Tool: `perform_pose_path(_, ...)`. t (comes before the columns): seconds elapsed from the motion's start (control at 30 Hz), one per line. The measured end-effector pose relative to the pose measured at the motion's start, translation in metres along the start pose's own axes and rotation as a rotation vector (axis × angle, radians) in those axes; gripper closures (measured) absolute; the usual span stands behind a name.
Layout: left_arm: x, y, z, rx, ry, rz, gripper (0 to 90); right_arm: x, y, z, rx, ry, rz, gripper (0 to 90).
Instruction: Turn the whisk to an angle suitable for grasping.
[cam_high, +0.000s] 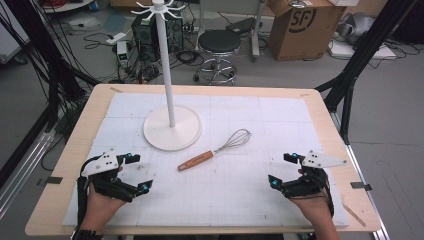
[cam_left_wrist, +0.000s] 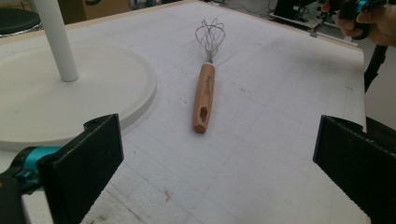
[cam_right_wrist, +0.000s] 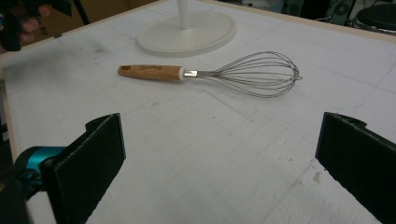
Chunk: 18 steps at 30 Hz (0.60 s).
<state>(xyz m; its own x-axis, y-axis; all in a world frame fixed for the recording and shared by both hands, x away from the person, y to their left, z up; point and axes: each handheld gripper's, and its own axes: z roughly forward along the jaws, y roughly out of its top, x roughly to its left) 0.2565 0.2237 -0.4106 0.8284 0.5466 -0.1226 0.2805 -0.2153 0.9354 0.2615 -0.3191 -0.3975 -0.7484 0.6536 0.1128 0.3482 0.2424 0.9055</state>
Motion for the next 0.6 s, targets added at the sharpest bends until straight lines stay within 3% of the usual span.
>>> perform_pose_path(0.27,0.001,-0.002,0.005,0.018,0.0,-0.005,2.1,-0.002,-0.005,0.002,0.039,-0.026,-0.018,0.3)
perform_pose_path(0.6,0.001,0.002,0.021,0.05,-0.025,0.009,2.1,-0.002,-0.005,-0.001,0.039,-0.067,0.01,0.3)
